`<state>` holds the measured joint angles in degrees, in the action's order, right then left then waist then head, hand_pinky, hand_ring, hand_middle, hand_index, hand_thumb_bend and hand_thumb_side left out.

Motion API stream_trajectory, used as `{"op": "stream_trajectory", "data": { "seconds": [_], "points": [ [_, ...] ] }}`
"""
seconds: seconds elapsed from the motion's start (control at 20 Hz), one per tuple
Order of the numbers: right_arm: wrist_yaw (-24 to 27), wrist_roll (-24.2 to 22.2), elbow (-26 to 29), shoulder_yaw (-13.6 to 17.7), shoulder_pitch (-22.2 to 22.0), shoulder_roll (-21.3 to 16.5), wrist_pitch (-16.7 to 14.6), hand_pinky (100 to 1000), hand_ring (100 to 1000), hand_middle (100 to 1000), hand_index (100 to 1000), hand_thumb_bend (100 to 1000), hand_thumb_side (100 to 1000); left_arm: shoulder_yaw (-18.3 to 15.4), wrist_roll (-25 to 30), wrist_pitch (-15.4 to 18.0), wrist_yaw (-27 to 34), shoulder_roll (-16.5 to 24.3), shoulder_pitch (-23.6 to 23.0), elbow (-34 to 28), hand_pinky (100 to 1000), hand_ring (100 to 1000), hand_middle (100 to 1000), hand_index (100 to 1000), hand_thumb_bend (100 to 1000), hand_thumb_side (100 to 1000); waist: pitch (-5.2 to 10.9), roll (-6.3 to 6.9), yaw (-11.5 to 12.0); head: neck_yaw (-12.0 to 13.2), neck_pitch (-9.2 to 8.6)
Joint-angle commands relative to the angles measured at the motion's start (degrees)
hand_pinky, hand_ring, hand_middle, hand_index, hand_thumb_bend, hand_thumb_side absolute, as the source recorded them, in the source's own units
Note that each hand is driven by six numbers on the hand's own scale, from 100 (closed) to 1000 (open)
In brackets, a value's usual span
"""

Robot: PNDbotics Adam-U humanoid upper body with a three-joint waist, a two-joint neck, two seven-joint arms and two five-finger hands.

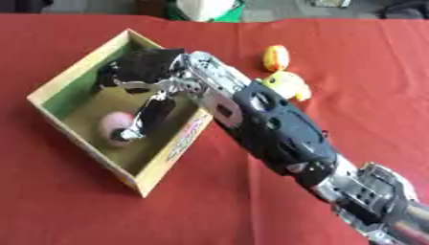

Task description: Pick up objects on the table and place them in the box.

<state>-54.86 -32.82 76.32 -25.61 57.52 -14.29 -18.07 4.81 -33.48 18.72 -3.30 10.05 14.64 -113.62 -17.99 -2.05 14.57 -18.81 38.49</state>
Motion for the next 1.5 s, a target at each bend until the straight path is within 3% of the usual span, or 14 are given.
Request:
{"op": "stream_trajectory", "data": {
  "seconds": [0.05,0.2,0.6,1.0,1.2,1.5],
  "points": [
    [-0.09,-1.55,1.85,0.87,1.54,-0.62,-0.68,676,863,834,936,464,642,0.16,0.17,-0.31,0.04,0.33,0.26,-0.97,709,576,648,764,100,910,0.92,0.39,0.00,0.03,-0.46],
    [0.28,-2.20,2.55,1.33,1.90,-0.89,-0.89,681,866,847,955,533,624,0.19,0.30,-0.45,0.02,0.30,0.19,-0.97,709,577,648,764,100,906,0.88,0.46,-0.08,-0.03,-0.43],
    [5.75,0.34,10.20,6.33,2.64,-4.53,1.98,689,856,828,951,481,687,-0.01,0.40,-0.69,-0.11,0.25,-0.02,-0.97,709,578,649,764,100,906,1.05,0.70,-1.00,0.91,-0.39],
    [12.64,4.39,21.39,10.80,-0.94,-15.23,6.08,736,893,853,965,459,719,-0.68,-0.28,-0.87,-0.79,0.62,-0.70,-0.97,708,578,649,764,100,906,1.55,0.71,-3.19,4.17,0.04],
    [16.00,4.23,26.58,13.03,-5.15,-20.69,8.77,745,899,855,969,370,771,-0.87,-0.48,-1.02,-1.08,0.69,-0.87,-0.97,708,579,649,764,100,907,1.67,0.75,-4.07,5.56,-0.18],
    [20.78,4.65,30.56,16.45,-12.20,-28.46,11.95,751,910,834,941,402,760,-1.03,-0.71,-1.13,-1.37,0.76,-0.97,-0.97,708,579,649,763,100,906,1.68,0.83,-4.87,6.86,-0.76]
  ]
}}
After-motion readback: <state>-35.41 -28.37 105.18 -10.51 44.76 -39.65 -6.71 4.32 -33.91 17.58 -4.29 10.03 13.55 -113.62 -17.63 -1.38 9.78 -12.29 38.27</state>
